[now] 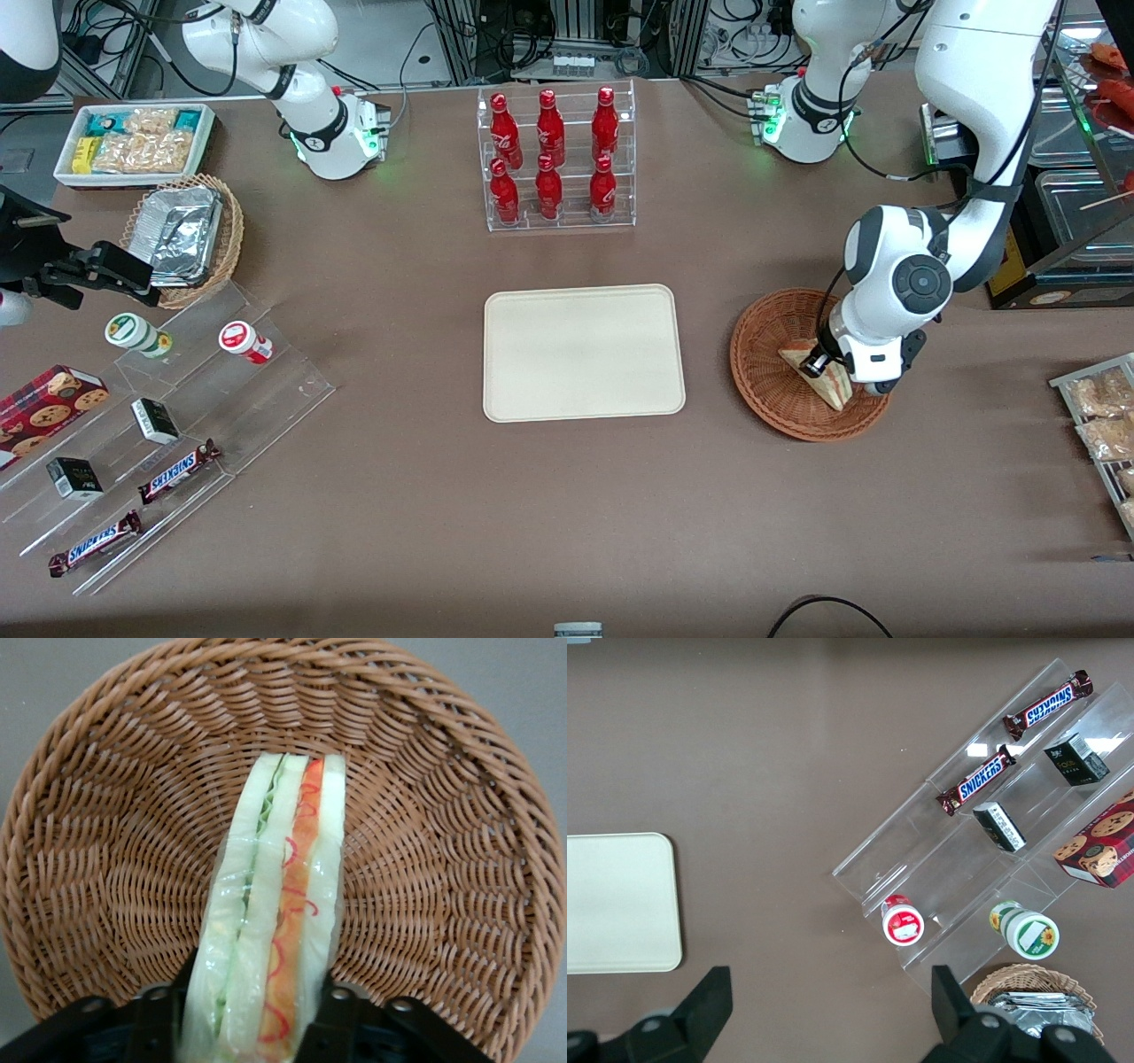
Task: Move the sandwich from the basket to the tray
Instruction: 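Lower the left gripper and close it on the wrapped sandwich, then lift the sandwich and carry it with the left gripper over the tray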
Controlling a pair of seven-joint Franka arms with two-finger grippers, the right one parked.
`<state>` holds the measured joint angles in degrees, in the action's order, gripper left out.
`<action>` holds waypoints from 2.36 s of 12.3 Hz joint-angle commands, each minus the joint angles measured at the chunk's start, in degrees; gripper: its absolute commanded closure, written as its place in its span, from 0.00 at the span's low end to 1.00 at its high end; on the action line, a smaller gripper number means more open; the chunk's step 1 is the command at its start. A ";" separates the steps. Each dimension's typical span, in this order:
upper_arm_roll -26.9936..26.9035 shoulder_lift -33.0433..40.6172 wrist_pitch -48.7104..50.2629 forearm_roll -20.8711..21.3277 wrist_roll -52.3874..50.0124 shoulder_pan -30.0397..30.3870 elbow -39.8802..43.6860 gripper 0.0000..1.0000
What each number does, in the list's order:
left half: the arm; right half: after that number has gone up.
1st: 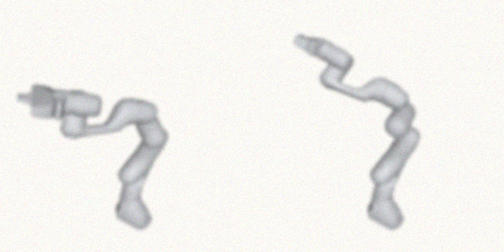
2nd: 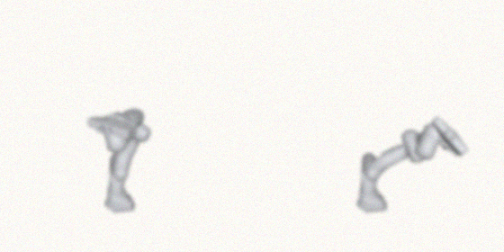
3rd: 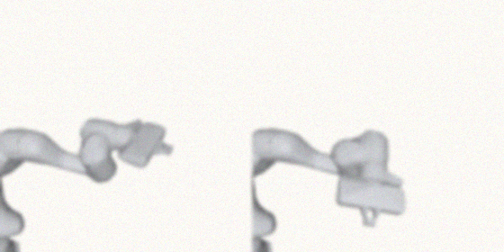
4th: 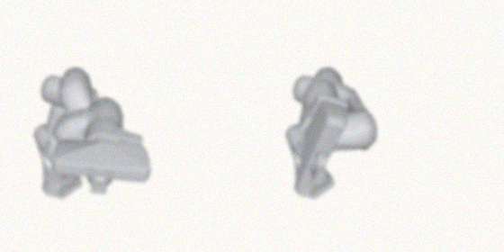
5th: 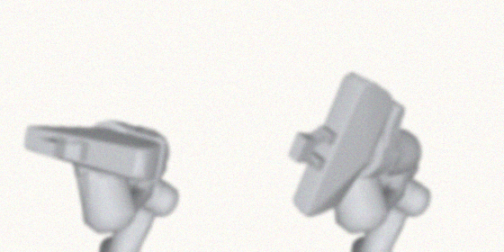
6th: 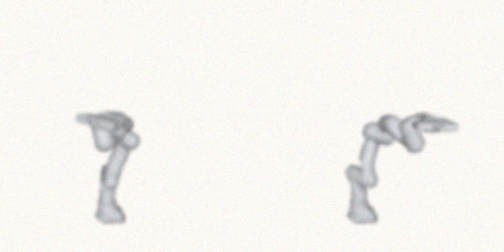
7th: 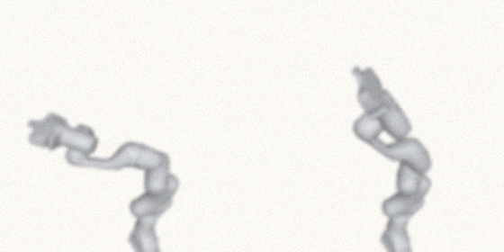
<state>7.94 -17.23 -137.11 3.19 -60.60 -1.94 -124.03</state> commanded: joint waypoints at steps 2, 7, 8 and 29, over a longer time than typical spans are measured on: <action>0.14 2.55 13.91 2.52 -0.84 -1.48 6.22 0.91; 0.59 -0.52 23.63 3.76 -1.10 -12.72 16.62 0.92; 0.59 -1.48 24.60 3.32 -1.10 -15.00 18.28 0.93; 0.68 -31.64 28.39 -3.45 -5.23 -35.59 51.78 0.00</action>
<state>9.31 -47.80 -109.85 -1.28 -65.03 -36.40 -74.55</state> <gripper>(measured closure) 0.683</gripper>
